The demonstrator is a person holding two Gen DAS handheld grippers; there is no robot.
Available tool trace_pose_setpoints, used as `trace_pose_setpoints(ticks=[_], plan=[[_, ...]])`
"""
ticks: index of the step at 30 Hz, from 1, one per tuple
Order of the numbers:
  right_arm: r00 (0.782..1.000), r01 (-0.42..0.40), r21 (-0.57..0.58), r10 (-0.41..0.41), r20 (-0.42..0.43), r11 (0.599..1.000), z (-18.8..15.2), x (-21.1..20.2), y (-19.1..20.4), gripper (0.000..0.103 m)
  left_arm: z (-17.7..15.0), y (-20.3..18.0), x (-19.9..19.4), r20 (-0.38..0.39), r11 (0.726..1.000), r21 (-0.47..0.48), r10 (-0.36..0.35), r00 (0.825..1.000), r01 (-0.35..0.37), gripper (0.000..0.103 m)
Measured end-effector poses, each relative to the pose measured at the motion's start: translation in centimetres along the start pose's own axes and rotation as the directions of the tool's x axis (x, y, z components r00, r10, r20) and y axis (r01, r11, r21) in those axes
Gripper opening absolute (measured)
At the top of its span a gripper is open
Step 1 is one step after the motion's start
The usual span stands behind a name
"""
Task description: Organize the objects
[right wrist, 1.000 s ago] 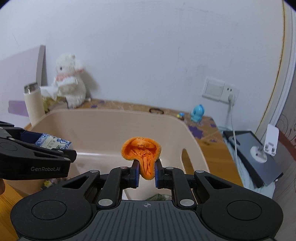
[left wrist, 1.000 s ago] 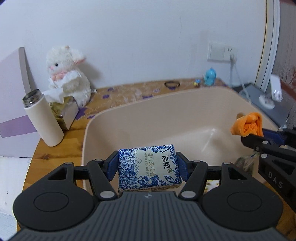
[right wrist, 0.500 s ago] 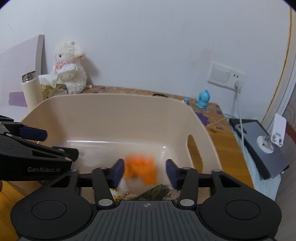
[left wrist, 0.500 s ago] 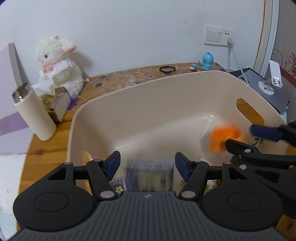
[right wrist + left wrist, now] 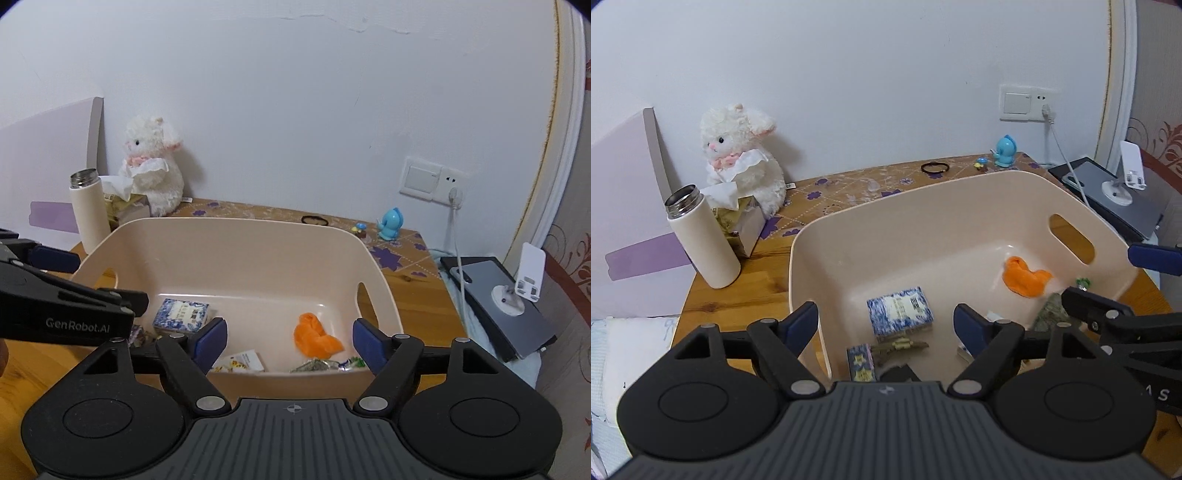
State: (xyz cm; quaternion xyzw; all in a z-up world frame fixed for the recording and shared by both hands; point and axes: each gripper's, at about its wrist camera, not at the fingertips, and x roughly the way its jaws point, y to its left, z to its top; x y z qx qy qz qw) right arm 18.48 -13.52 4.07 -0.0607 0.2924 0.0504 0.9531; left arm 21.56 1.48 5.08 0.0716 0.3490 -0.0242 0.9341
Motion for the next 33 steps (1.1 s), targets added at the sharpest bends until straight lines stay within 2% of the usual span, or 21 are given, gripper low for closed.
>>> trace_pose_setpoints(ticks=[10, 15, 25, 33], plan=[[0.998, 0.011, 0.005, -0.011, 0.057, 1.000, -1.4, -5.0, 0.4, 0.079, -3.0, 0.6, -4.2, 0.047, 0.999, -0.050, -0.015, 0.999, 0.017, 0.082], [0.998, -0.011, 0.008, 0.010, 0.067, 1.000, -2.4, -7.1, 0.9, 0.080, -4.5, 0.8, -6.2, 0.073, 0.997, -0.067, -0.020, 0.997, 0.025, 0.082], [0.996, -0.026, -0.004, 0.026, 0.085, 1.000, -4.3, -11.0, 1.8, 0.084, -7.5, 0.7, -9.9, 0.104, 0.996, -0.069, -0.050, 0.993, 0.058, 0.082], [0.996, -0.028, -0.013, 0.029, 0.090, 1.000, -5.6, -13.0, 2.3, 0.087, -9.3, 0.7, -11.7, 0.109, 0.997, -0.062, -0.032, 0.993, 0.039, 0.081]])
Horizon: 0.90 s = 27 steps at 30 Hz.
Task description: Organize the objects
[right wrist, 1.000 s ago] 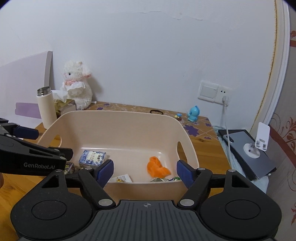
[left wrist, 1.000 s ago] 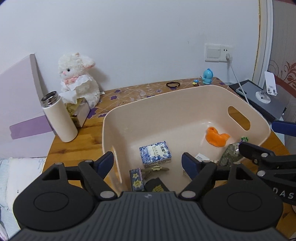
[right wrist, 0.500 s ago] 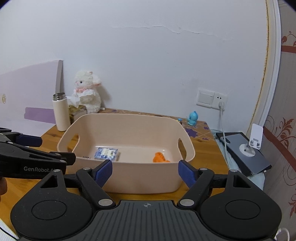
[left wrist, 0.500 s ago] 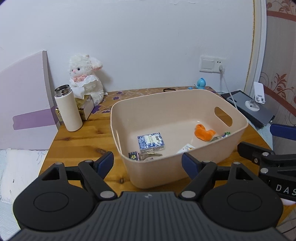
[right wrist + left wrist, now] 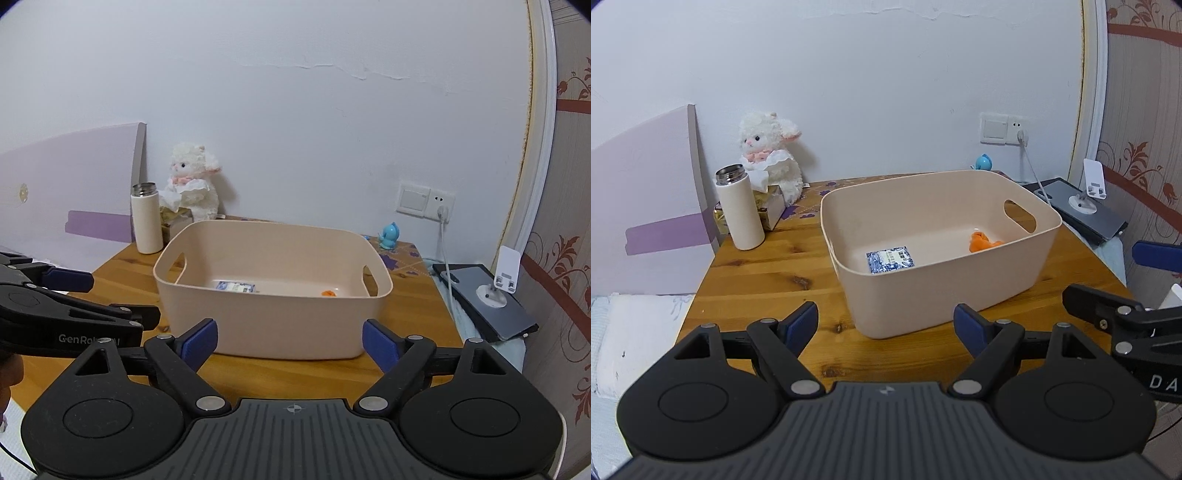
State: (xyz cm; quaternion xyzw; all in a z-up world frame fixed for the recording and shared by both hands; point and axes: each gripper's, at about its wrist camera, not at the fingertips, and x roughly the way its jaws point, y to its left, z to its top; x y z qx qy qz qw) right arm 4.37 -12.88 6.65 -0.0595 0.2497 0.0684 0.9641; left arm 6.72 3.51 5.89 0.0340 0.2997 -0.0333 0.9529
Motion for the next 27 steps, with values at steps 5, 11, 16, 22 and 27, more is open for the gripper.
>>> trace_pose_setpoints(ticks=[5, 11, 16, 22, 27], plan=[[1.000, -0.016, -0.002, 0.016, 0.010, 1.000, -0.9, -1.5, 0.3, 0.090, -1.2, 0.1, -1.4, 0.015, 1.000, -0.007, -0.012, 1.000, 0.012, 0.082], [0.999, -0.030, 0.005, 0.030, 0.014, 1.000, -1.4, -2.5, 0.4, 0.091, -2.6, 0.2, -2.5, 0.009, 0.999, -0.020, -0.041, 0.999, 0.041, 0.081], [0.999, -0.036, 0.003, 0.036, 0.011, 0.999, -2.0, -2.9, 0.6, 0.091, -3.4, 0.6, -3.9, 0.020, 0.997, -0.052, -0.059, 0.998, 0.060, 0.081], [0.999, -0.051, -0.001, 0.051, 0.020, 0.999, -2.3, -3.5, 1.0, 0.091, -4.1, 0.7, -5.0, 0.022, 0.996, -0.067, -0.063, 0.998, 0.064, 0.081], [0.998, -0.054, -0.005, 0.055, 0.022, 0.999, -2.6, -4.0, 1.2, 0.091, -4.6, 0.9, -5.7, 0.025, 0.995, -0.074, -0.065, 0.998, 0.066, 0.081]])
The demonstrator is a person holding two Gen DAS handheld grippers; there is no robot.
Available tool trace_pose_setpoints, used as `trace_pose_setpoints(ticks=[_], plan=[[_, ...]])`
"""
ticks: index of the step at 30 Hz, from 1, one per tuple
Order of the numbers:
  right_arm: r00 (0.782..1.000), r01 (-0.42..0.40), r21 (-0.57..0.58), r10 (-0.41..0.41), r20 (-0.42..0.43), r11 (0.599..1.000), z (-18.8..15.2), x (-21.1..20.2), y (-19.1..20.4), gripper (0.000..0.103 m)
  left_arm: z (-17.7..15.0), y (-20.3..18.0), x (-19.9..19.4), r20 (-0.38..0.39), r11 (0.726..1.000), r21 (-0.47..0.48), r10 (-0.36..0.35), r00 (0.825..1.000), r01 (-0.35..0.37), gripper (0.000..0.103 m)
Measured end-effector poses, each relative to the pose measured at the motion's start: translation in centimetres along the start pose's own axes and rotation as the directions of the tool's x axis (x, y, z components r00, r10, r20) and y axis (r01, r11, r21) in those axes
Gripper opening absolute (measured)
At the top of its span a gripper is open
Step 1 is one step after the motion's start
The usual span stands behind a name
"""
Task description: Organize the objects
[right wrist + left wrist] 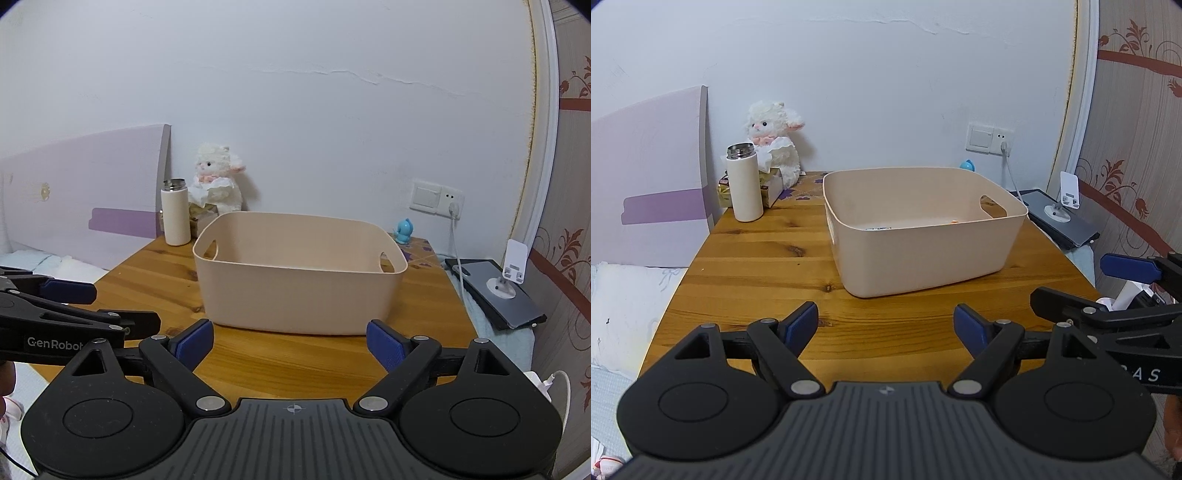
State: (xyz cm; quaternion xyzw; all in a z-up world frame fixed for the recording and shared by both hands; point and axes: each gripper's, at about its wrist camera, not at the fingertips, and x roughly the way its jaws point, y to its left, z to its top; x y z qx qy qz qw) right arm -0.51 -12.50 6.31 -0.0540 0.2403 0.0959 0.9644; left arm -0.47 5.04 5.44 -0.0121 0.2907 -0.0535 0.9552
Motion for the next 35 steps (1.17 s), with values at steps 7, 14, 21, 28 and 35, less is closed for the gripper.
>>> trace_pose_setpoints(ticks=[7, 14, 21, 28, 35], plan=[[1.000, -0.008, 0.000, 0.008, -0.004, 1.000, -0.3, -0.4, 0.2, 0.091, -0.4, -0.1, -0.5, 0.002, 1.000, -0.003, 0.003, 1.000, -0.003, 0.081], [1.000, -0.013, 0.003, 0.013, -0.009, 1.000, -0.6, -0.6, 0.5, 0.091, -0.7, 0.0, -0.8, -0.011, 1.000, -0.013, -0.006, 1.000, 0.006, 0.081], [1.000, -0.010, -0.003, 0.010, -0.011, 1.000, -0.8, -0.8, 0.8, 0.092, -1.0, 0.0, -1.0, -0.017, 1.000, -0.010, -0.007, 1.000, 0.007, 0.081], [1.000, -0.014, 0.005, 0.014, -0.011, 1.000, -0.8, -0.8, 0.8, 0.092, -1.1, 0.1, -1.0, -0.031, 0.999, -0.026, -0.024, 0.999, 0.023, 0.081], [1.000, -0.015, 0.010, 0.015, -0.016, 1.000, -0.9, -0.7, 0.9, 0.093, -1.2, 0.1, -0.8, -0.039, 0.999, -0.031, -0.023, 0.999, 0.022, 0.081]])
